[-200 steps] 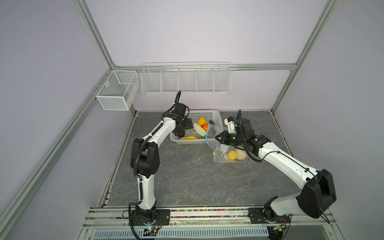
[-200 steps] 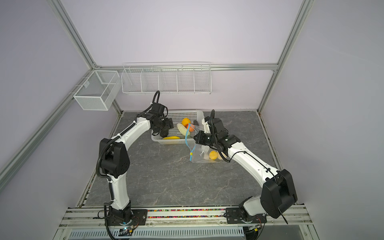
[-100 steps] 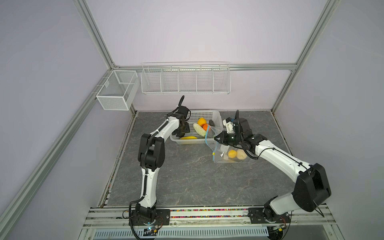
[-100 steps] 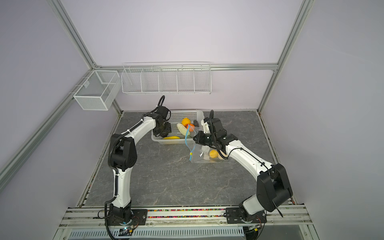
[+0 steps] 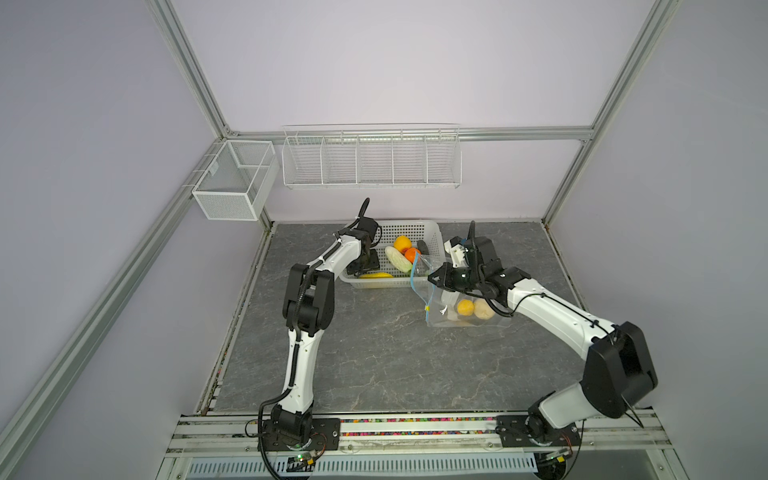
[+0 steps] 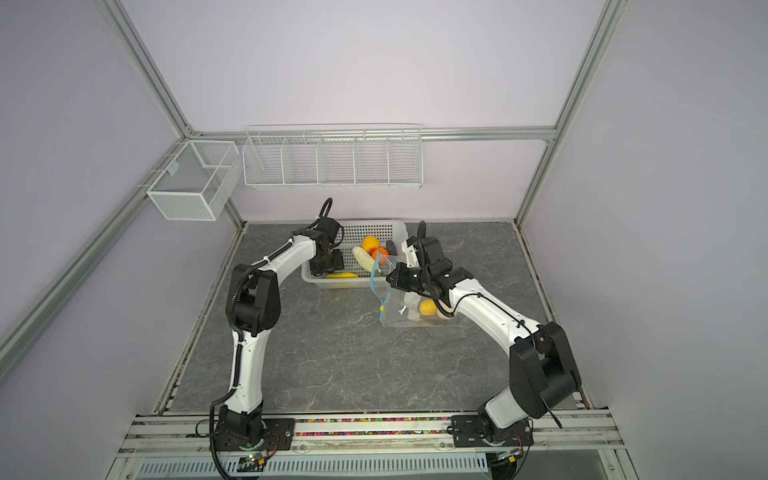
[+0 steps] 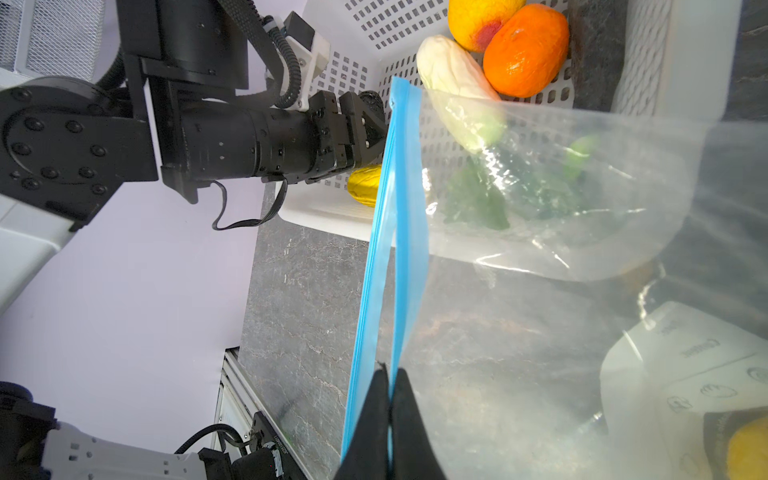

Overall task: Place the food in the zip-top bag and seal the zipper
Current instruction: 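Close the left gripper on the black avocado and lift it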

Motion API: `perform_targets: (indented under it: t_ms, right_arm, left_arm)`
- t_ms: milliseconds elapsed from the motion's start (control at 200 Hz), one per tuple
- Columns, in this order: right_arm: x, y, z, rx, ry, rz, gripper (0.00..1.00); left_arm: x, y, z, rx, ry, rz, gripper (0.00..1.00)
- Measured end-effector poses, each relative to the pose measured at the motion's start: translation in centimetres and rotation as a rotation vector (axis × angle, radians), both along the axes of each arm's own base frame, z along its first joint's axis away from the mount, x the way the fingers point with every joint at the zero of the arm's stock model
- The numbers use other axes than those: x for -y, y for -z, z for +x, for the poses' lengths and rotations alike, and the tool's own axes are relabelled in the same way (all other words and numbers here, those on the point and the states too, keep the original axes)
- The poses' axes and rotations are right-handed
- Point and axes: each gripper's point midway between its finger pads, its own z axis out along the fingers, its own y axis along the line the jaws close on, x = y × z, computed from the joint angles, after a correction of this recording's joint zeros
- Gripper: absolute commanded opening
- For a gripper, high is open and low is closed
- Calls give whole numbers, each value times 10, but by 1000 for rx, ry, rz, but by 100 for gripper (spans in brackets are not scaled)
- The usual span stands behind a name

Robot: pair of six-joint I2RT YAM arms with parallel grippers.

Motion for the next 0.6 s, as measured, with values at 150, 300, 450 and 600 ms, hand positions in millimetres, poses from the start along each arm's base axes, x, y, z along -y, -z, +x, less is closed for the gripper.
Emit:
perform_targets:
  t_ms: [150, 300, 450, 600]
  right_arm:
    - [0, 0, 1, 2, 0, 2, 6]
    - [-1, 0, 1, 1, -1, 2, 7]
    - [-3, 4, 1, -8, -9, 6, 6]
    - [-4, 8, 2, -16, -12, 5, 6]
  left_arm:
    - [1, -3, 7, 21, -2, -3, 79]
    - [0, -3, 16, 47, -12, -8, 78]
    - [0, -4, 24, 69, -21, -15, 69]
    - [2, -2, 34, 84, -26, -22, 61]
